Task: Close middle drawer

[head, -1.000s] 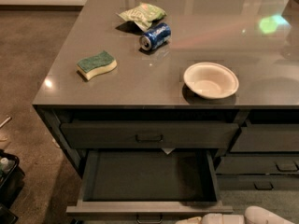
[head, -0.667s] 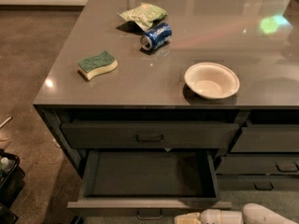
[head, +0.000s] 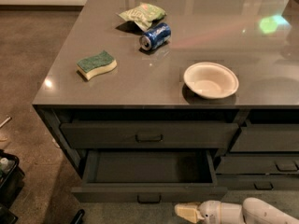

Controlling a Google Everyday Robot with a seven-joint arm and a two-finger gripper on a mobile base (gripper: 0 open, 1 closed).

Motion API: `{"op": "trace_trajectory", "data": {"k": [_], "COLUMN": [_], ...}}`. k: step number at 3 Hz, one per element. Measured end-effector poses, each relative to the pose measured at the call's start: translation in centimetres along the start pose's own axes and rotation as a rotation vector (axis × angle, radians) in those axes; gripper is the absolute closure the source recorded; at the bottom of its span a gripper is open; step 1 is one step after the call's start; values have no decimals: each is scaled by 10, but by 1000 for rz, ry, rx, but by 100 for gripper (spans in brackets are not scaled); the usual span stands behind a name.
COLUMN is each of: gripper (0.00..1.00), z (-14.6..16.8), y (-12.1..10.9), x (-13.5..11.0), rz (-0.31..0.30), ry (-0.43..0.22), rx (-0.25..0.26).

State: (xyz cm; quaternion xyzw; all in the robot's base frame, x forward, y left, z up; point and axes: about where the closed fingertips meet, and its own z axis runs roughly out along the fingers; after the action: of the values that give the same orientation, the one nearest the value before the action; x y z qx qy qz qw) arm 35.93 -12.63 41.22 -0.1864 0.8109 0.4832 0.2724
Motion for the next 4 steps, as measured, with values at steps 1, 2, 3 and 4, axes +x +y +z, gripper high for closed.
{"op": "trace_trajectory", "data": {"k": [1,2,3,4], "gripper": [100,100,100,100], "z": [1,1,1,27], "y": [-8,-27,-27,-37], "x": [-13,-16,-16,-24], "rz": [-22,-23,-23,-76], "ry": [-19,-25,-25,-16], "rx": [81,156,155,149]}}
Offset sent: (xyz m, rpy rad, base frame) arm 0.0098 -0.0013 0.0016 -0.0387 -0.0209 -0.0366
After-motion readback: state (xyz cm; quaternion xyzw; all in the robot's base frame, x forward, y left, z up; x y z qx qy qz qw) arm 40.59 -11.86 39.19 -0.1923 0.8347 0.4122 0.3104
